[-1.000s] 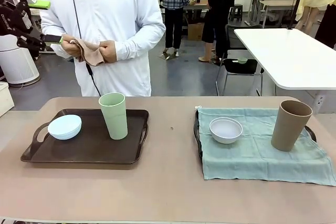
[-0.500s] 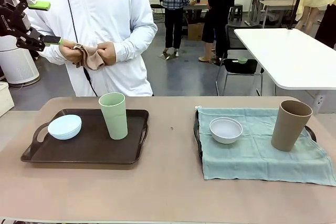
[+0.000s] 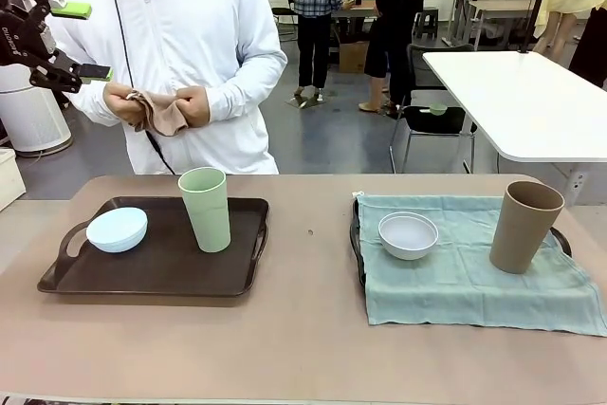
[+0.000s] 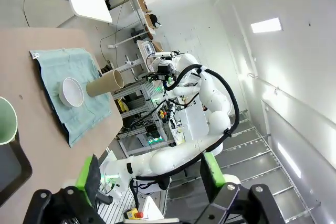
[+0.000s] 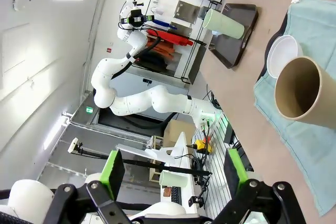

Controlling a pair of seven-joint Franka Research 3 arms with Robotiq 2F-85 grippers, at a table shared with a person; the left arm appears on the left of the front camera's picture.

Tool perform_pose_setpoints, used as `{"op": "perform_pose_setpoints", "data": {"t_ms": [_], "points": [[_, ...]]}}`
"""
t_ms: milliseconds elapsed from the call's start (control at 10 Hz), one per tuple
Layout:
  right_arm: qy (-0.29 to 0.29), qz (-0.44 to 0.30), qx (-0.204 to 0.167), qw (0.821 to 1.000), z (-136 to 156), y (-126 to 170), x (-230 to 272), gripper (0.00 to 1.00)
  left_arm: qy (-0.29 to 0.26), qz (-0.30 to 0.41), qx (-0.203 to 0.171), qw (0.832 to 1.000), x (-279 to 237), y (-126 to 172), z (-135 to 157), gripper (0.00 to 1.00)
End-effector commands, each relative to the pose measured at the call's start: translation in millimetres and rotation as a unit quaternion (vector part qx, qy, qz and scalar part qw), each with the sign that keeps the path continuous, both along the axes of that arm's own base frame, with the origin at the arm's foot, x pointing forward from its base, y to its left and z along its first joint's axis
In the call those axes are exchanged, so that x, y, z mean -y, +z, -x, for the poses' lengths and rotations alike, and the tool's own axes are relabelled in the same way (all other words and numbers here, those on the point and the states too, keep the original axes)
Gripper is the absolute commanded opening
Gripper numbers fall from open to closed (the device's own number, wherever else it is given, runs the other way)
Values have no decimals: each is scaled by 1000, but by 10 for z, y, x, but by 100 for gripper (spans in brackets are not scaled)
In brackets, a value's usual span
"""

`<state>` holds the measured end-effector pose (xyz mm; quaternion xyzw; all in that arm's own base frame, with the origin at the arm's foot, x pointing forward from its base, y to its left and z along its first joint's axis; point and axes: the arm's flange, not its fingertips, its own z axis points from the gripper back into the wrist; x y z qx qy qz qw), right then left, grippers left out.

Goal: Set up a tray with a mat and arrange the tableware.
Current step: Pick up the Picnic Bowl and Reusable plastic cup from the Handle tray in front of the human's position and hold them in the air.

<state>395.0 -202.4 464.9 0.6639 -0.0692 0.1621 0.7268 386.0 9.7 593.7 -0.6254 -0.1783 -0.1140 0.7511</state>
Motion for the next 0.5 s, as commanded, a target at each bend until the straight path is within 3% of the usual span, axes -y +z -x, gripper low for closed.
{"op": "perform_pose_setpoints", "data": {"t_ms": [0, 400], "points": [[0, -1, 7, 1000, 2, 12, 15, 100, -1, 10, 10, 1000, -2, 6, -5, 100], [0, -1, 7, 1000, 2, 12, 15, 100, -1, 10, 10, 1000, -2, 6, -5, 100]]}}
